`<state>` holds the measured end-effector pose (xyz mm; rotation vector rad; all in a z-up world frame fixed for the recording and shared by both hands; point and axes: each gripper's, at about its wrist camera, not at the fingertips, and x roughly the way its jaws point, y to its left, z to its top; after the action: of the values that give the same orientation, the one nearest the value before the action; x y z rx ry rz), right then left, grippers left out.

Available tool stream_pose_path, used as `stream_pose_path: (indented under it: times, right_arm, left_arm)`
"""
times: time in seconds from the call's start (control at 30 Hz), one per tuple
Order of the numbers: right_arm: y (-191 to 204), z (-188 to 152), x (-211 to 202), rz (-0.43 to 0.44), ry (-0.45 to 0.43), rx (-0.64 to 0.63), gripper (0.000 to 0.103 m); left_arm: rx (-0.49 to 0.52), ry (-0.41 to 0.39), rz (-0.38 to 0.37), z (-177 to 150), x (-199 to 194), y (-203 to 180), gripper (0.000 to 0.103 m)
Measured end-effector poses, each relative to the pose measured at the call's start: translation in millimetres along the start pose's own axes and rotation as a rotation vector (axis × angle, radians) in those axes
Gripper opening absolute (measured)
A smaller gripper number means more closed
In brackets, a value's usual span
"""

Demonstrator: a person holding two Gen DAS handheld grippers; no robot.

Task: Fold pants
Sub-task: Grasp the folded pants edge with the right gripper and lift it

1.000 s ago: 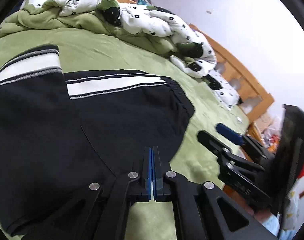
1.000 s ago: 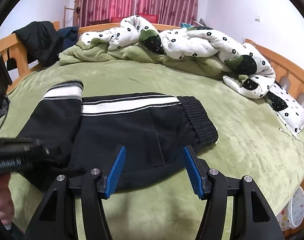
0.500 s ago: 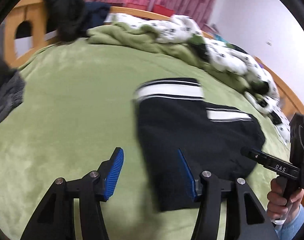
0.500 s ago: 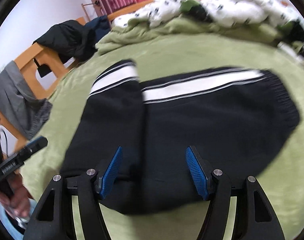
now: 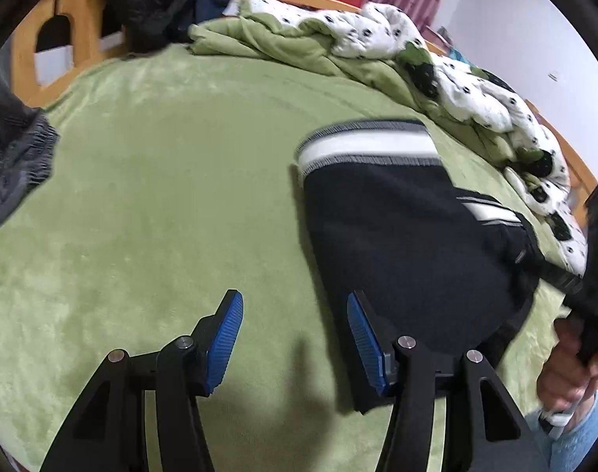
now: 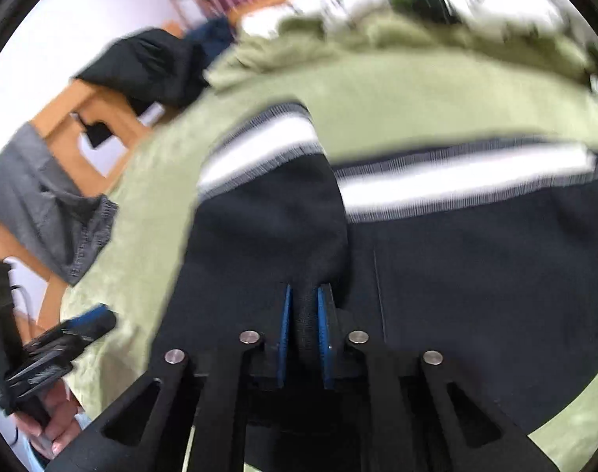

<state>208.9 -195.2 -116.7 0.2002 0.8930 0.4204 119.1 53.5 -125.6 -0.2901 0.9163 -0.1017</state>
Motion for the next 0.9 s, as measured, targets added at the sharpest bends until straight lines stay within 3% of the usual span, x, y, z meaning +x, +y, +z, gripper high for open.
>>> stream_pose_path:
  times: [0.07,0.1,0.13,0.2,0.47,0.6,0.7,0.8,0.9]
  right_arm:
    - [2.8,5.9,-25.7,0.036,-0.074,-0.019,0.010]
    - [3.2,8.2,-34.0,0.034,-0.094,-0.028,0.010]
    - [1.5,11.0,-40.6,0.023,-0.110,-0.033,0.010]
    - [-2.5,14.0,-52.2,0.006,-0.135,-0.041,0.010]
    - [-25.3,27.8,-90.2,0.000,-0.189,-0.080,0.009]
    - [-43.5,37.5,-105.9,-0.006,-0.213,-0.109,0.008]
    - [-69.0,43.3,-123.1,-0.023,-0.240,-0.107,0.008]
    - [-105.1,47.6,-148.4,-0.109,-0.300,-0.126,0.007]
    - [-152.0,47.9,-164.2,-0.186,-0.319,-0.108,0.005]
  left_arm:
    - [-0.015,0.046,-0.109,-3.7,3.0,-2.6,0.059]
    - [-0.042,0.082,-0.221,-7.7,5.4,-3.7,0.062]
    - [-0.062,0.098,-0.286,-11.2,6.5,-4.6,0.067]
    - [-0.077,0.116,-0.375,-22.2,8.7,-12.1,0.075]
    - [0.061,0.069,-0.253,-59.2,28.1,-82.7,0.076]
    - [-0.018,0.062,-0.105,-63.9,63.1,-113.6,0.076]
    - [-0.066,-0.021,-0.050,-70.6,65.9,-121.4,0.076]
    - [-0.007,-0.019,-0.069,-73.2,65.9,-134.7,0.079]
    - [0.064,0.023,-0.152,-71.7,62.5,-149.2,0.080]
